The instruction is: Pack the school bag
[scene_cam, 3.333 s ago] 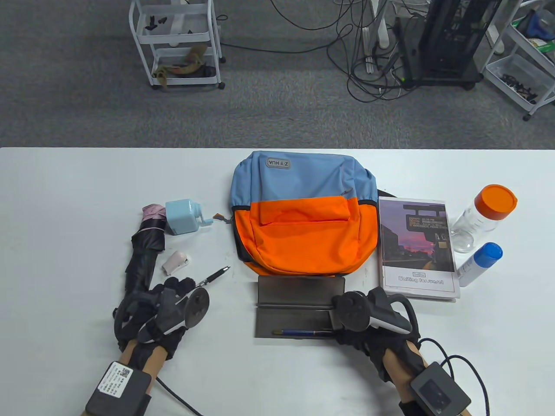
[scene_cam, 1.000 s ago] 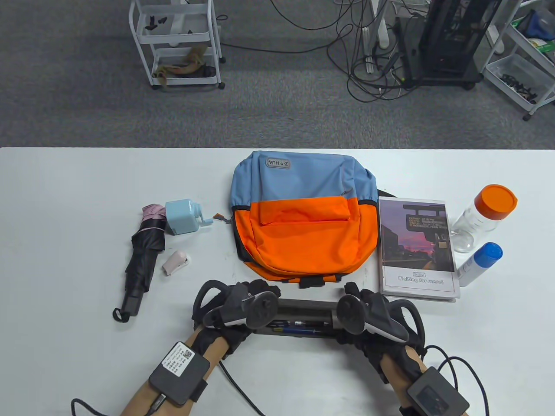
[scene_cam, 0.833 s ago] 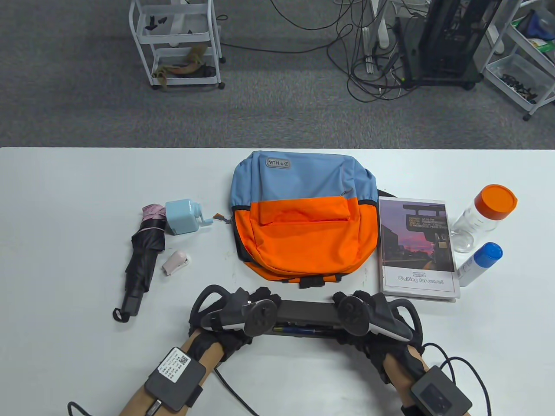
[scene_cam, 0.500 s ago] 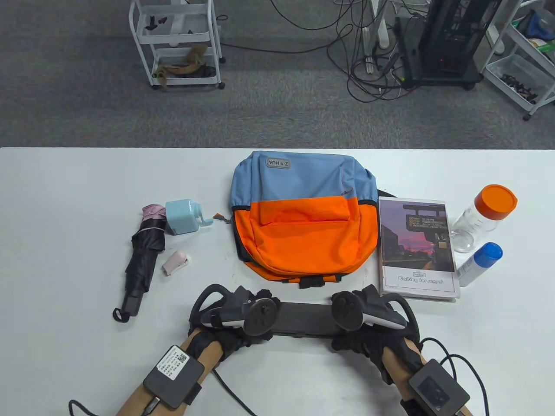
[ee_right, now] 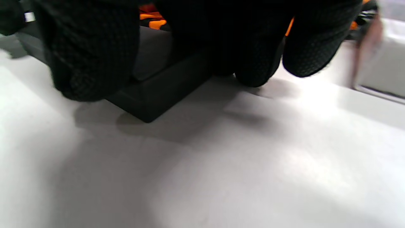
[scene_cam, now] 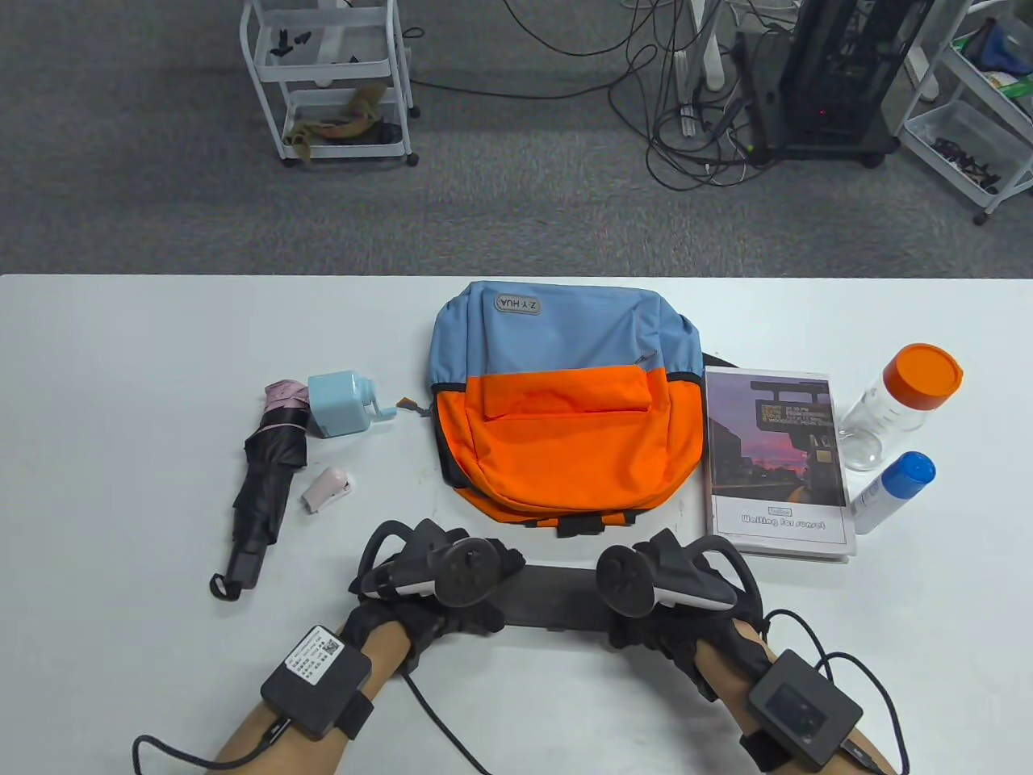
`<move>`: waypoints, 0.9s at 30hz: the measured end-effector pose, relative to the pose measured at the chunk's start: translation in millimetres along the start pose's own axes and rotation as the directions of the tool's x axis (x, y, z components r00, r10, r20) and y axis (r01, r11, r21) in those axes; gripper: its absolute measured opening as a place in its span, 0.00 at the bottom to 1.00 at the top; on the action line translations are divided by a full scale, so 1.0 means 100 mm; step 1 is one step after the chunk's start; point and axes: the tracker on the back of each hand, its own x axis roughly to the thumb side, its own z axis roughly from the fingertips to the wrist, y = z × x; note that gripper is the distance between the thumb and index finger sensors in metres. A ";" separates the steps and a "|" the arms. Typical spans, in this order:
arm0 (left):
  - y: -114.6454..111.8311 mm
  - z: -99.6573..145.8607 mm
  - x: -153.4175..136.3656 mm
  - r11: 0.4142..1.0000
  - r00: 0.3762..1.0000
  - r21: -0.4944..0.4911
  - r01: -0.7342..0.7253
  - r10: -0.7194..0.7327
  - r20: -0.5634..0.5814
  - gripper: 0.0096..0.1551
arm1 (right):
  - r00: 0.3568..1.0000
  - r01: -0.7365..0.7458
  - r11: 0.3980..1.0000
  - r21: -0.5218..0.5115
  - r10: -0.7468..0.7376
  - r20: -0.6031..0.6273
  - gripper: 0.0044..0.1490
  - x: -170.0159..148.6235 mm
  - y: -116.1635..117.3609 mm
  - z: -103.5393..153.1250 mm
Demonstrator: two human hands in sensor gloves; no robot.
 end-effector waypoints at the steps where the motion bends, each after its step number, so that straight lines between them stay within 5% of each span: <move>1: 0.00 -0.01 0.00 1.000 1.000 0.002 -0.005 0.005 0.000 0.43 | 0.999 -0.007 0.999 -0.031 0.008 0.034 0.61 0.06 0.01 -0.02; 5: -0.02 -0.02 -0.03 1.000 1.000 0.010 -0.017 0.017 0.007 0.44 | 0.992 -0.117 0.990 -0.082 0.121 0.041 0.63 0.24 0.04 -0.06; 15: 0.08 -0.13 -0.03 0.996 0.999 -0.079 -0.038 0.038 -0.005 0.42 | 0.994 -0.058 0.991 -0.120 0.069 0.086 0.64 0.22 0.05 -0.01; 22: 0.51 -0.37 0.10 0.996 1.000 0.093 0.008 -0.010 0.020 0.32 | 0.996 -0.078 0.986 -0.148 0.082 0.022 0.64 -0.02 -0.10 0.41; 27: 0.65 -0.77 0.20 0.998 1.000 0.060 0.018 -0.018 0.003 0.38 | 0.997 -0.064 0.987 -0.144 0.059 -0.041 0.63 -0.25 -0.16 0.69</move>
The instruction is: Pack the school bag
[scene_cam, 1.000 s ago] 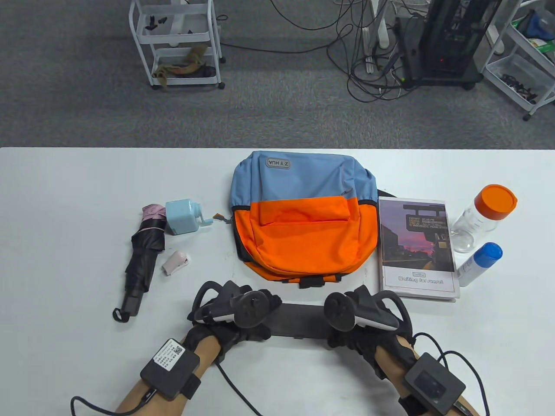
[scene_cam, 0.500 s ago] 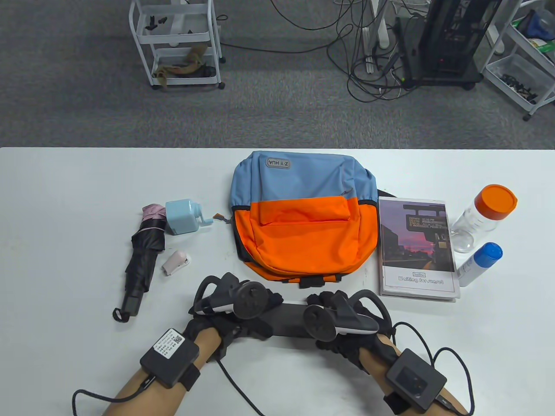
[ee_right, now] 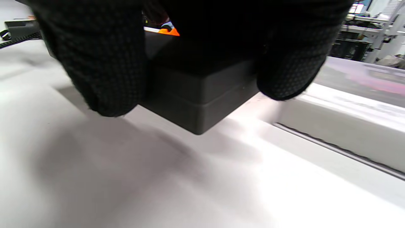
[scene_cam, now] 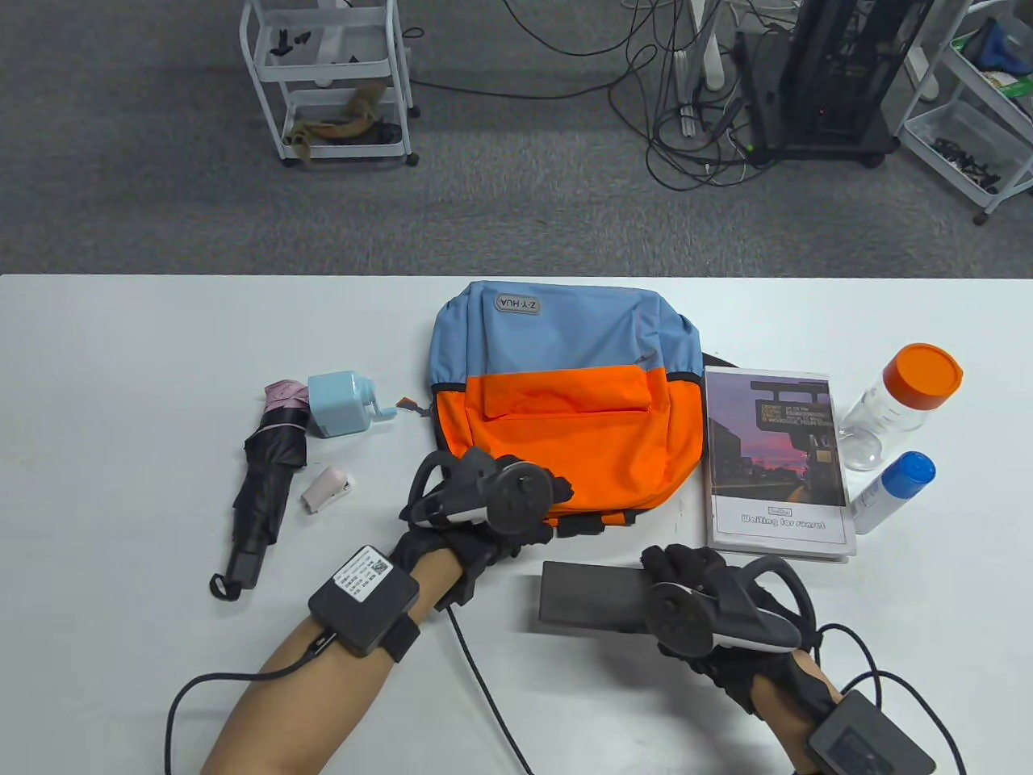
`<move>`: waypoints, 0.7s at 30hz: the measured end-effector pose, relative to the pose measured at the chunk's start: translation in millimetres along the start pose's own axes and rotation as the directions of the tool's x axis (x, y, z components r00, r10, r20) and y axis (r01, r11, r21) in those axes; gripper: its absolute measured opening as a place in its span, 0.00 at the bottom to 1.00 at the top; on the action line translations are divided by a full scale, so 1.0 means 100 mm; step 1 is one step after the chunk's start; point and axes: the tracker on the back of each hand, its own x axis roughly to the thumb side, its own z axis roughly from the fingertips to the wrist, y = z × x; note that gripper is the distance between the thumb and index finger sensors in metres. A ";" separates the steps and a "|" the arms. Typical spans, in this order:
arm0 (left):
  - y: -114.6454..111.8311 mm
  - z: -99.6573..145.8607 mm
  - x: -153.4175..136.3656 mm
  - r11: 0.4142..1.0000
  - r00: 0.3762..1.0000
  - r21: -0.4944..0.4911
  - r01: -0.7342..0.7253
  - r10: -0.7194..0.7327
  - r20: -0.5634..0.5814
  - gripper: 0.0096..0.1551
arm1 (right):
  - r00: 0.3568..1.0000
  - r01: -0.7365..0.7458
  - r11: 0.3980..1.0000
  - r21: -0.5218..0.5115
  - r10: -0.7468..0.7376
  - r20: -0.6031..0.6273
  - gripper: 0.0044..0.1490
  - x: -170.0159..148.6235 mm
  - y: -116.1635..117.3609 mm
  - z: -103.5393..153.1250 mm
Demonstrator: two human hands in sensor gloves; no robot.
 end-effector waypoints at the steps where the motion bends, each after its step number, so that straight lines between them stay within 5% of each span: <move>1: -0.01 -0.07 0.01 1.000 1.000 -0.014 0.002 -0.002 -0.004 0.40 | 1.000 0.005 1.000 0.001 -0.005 -0.012 0.63 -0.04 -0.01 0.03; 9: -0.28 -0.60 0.10 0.974 0.997 -0.220 0.047 -0.059 -0.047 0.57 | 0.997 0.021 1.000 0.005 -0.020 -0.069 0.62 -0.23 -0.01 0.27; 15: -0.30 -0.66 0.08 0.987 0.997 -0.154 0.036 -0.046 -0.062 0.29 | 0.996 0.032 0.999 0.002 -0.032 -0.080 0.62 -0.28 0.01 0.33; 21: -0.02 -0.59 0.06 0.989 0.997 -0.147 -0.012 0.000 -0.079 0.22 | 0.997 0.029 1.000 -0.012 -0.030 -0.074 0.61 -0.27 -0.02 0.30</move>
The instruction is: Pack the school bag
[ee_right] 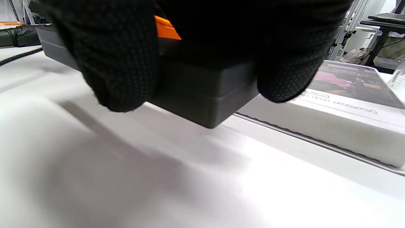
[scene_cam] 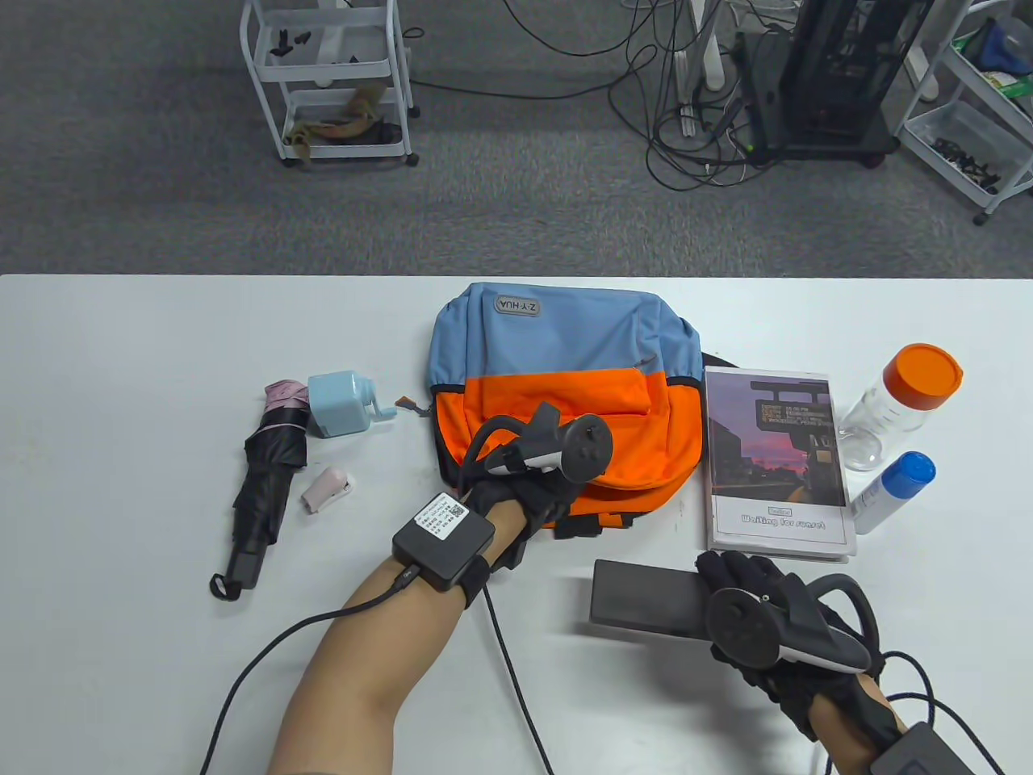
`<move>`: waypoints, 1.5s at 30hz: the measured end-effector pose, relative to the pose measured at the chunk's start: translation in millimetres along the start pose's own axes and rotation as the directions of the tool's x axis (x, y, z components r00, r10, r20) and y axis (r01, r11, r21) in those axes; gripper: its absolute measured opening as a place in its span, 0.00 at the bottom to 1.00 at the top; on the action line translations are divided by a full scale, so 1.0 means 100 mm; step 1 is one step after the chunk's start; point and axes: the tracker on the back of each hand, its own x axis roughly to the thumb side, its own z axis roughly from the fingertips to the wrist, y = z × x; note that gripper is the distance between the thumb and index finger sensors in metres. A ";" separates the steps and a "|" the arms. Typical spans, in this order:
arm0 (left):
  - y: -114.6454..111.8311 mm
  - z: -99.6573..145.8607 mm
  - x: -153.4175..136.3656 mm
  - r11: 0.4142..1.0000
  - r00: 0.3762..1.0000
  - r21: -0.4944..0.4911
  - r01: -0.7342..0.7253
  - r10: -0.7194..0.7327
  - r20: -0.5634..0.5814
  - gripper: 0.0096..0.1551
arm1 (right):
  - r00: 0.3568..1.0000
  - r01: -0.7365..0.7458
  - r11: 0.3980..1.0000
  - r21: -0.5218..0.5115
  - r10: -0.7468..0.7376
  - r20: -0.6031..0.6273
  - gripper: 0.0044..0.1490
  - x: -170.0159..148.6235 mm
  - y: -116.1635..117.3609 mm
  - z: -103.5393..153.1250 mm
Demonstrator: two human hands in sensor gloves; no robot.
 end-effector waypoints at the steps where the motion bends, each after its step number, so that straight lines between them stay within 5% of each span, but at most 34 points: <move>1: 0.06 0.03 0.00 1.000 1.000 -0.004 -0.002 0.002 0.015 0.22 | 1.000 0.003 1.000 -0.001 -0.003 0.002 0.60 0.01 -0.01 -0.01; 9: 0.78 0.42 -0.03 0.980 0.987 0.158 -0.120 0.101 0.126 0.23 | 1.000 0.016 1.000 -0.026 -0.016 0.027 0.58 0.08 -0.14 -0.25; 15: 1.28 0.59 -0.06 0.943 0.983 0.297 -0.147 0.106 0.152 0.26 | 0.999 0.019 0.997 -0.069 -0.016 0.042 0.57 0.21 -0.28 -0.73; 26: 1.45 0.73 -0.11 0.883 0.957 0.398 -0.251 0.165 0.238 0.28 | 0.975 -0.215 0.960 -0.177 0.200 -0.099 0.55 0.47 -0.20 -1.90; 29: 1.39 0.73 -0.15 0.897 0.961 0.362 -0.255 0.194 0.196 0.28 | 0.980 -0.144 0.985 -0.098 0.128 -0.153 0.50 0.44 -0.09 -2.06; 35: 1.34 0.69 -0.29 0.889 0.967 0.383 -0.250 0.209 0.148 0.28 | 0.994 -0.099 0.994 -0.036 0.097 -0.039 0.52 0.46 -0.07 -1.88; 39: 1.33 0.69 -0.31 0.891 0.971 0.388 -0.235 0.199 0.130 0.28 | 0.997 -0.045 0.997 -0.057 0.048 0.059 0.45 0.39 -0.32 -1.41; 43: 1.35 0.72 -0.34 0.887 0.981 0.420 -0.191 0.165 0.098 0.28 | 0.999 0.044 0.958 -0.284 -0.042 0.011 0.31 0.15 -0.60 -0.85; 45: 1.38 0.74 -0.36 0.881 0.985 0.440 -0.174 0.160 0.068 0.28 | 0.994 0.073 0.947 -0.313 -0.094 -0.052 0.28 -0.05 -0.68 -0.65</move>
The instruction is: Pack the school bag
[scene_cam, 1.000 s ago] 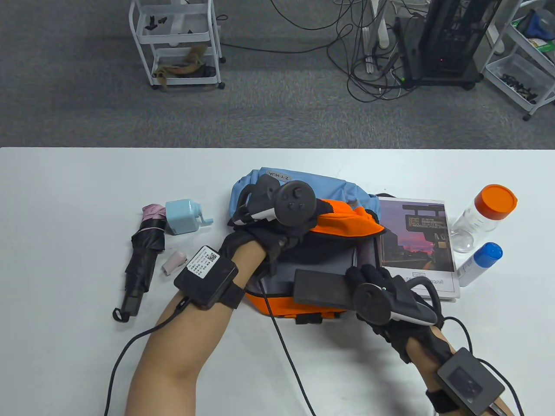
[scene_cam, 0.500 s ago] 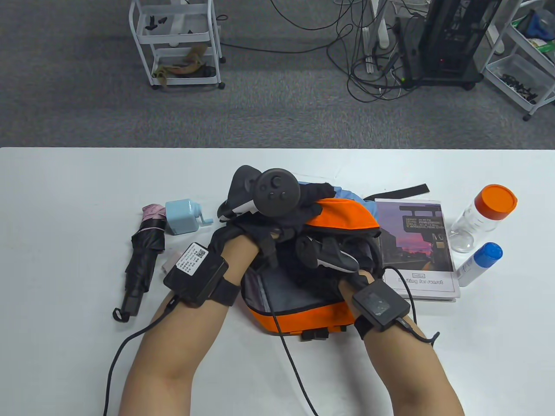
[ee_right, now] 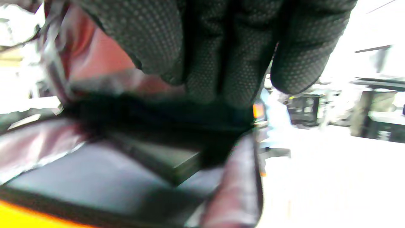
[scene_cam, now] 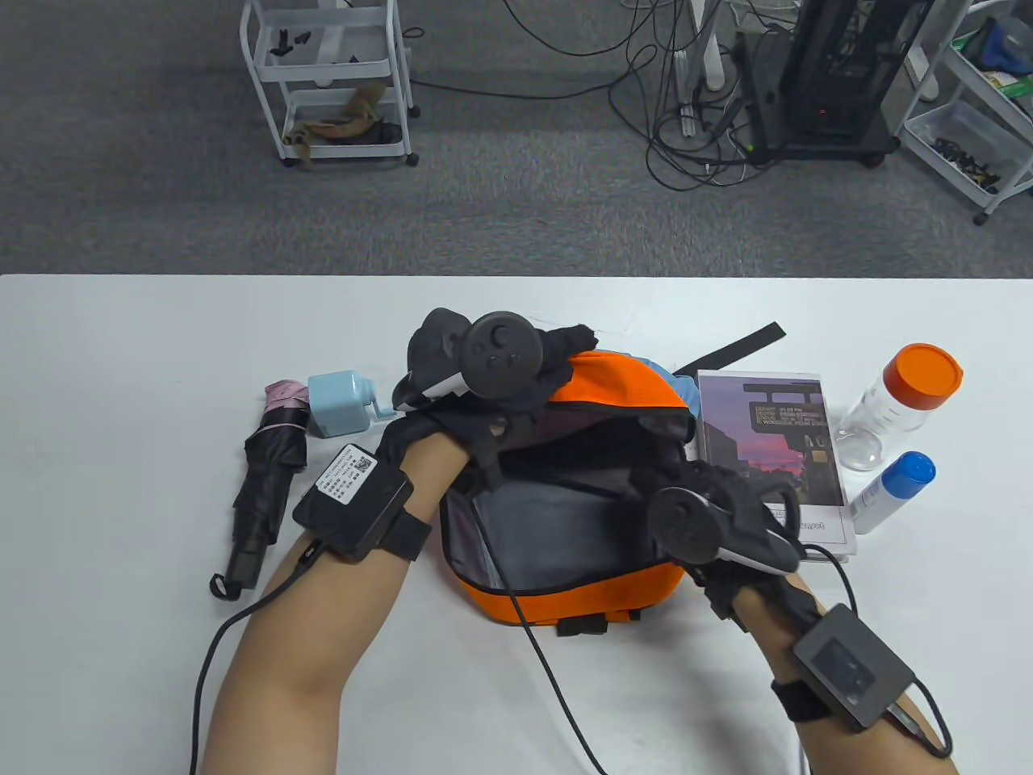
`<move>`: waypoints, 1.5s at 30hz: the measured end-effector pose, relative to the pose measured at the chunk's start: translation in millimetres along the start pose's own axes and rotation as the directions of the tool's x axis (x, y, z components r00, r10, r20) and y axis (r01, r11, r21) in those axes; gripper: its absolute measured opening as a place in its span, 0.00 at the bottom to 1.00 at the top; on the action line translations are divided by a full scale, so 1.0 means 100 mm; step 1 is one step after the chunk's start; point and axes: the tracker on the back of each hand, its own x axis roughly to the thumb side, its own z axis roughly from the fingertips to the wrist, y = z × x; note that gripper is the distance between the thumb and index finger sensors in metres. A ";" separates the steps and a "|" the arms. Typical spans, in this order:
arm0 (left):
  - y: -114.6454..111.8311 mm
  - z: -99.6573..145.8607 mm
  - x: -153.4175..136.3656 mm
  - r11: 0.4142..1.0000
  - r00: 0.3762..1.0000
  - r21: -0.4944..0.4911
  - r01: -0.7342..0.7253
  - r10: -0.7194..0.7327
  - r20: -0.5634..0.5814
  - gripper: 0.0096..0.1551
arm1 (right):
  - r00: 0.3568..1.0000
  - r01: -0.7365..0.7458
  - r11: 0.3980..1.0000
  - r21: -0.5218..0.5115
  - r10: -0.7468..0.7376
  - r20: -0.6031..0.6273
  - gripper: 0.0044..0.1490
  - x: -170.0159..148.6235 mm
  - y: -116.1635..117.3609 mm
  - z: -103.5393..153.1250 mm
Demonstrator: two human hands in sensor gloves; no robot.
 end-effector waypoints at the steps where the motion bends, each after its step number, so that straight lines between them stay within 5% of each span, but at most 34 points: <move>1: 0.01 0.00 0.00 1.000 1.000 0.009 0.000 0.000 -0.016 0.28 | 1.000 0.001 1.000 0.024 0.000 -0.030 0.28 -0.06 -0.03 0.04; 4: 0.05 0.02 0.00 0.999 0.998 0.041 0.009 -0.007 -0.056 0.28 | 0.986 -0.022 1.000 -0.016 0.019 -0.165 0.32 -0.31 0.07 0.12; 12: 0.09 0.05 0.06 0.994 0.996 0.099 0.042 -0.034 -0.084 0.27 | 0.941 -0.108 0.925 0.363 0.213 -0.263 0.43 -0.54 1.00 0.02; 16: 0.11 0.06 0.04 0.992 0.994 0.118 0.055 -0.043 -0.105 0.27 | 0.943 0.051 0.940 0.338 0.065 -0.325 0.40 -0.54 0.95 0.06; 21: 0.18 0.04 -0.01 0.993 0.995 0.116 0.025 -0.013 -0.104 0.27 | 0.957 -0.051 0.926 0.374 0.153 -0.248 0.38 -0.36 0.88 0.20; 24: 0.21 0.04 0.02 0.990 0.995 0.138 0.039 -0.026 -0.096 0.26 | 0.950 -0.061 0.974 0.217 0.123 -0.288 0.36 -0.40 0.83 0.21; 27: 0.23 0.04 0.07 0.988 0.995 0.147 0.056 -0.043 -0.090 0.26 | 0.901 -0.025 0.983 0.184 0.102 -0.422 0.46 -0.47 0.80 0.21; 30: 0.24 0.04 0.09 0.988 0.995 0.144 0.063 -0.050 -0.091 0.27 | 0.810 -0.068 0.934 0.350 0.257 -0.528 0.59 -0.54 0.81 0.26; 35: 0.22 0.03 0.09 0.988 0.995 0.139 0.064 -0.052 -0.088 0.27 | 0.725 0.151 0.886 0.438 0.202 -0.659 0.76 -0.78 0.88 0.40; 41: 0.17 0.02 0.03 0.991 0.994 0.122 0.052 -0.040 -0.102 0.26 | 0.694 0.265 0.893 0.364 0.085 -0.715 0.83 -0.95 0.89 0.41; 45: 0.15 0.00 0.03 0.991 0.993 0.124 0.060 -0.046 -0.109 0.26 | 0.678 0.153 0.945 0.288 0.111 -0.726 0.88 -0.90 0.76 0.41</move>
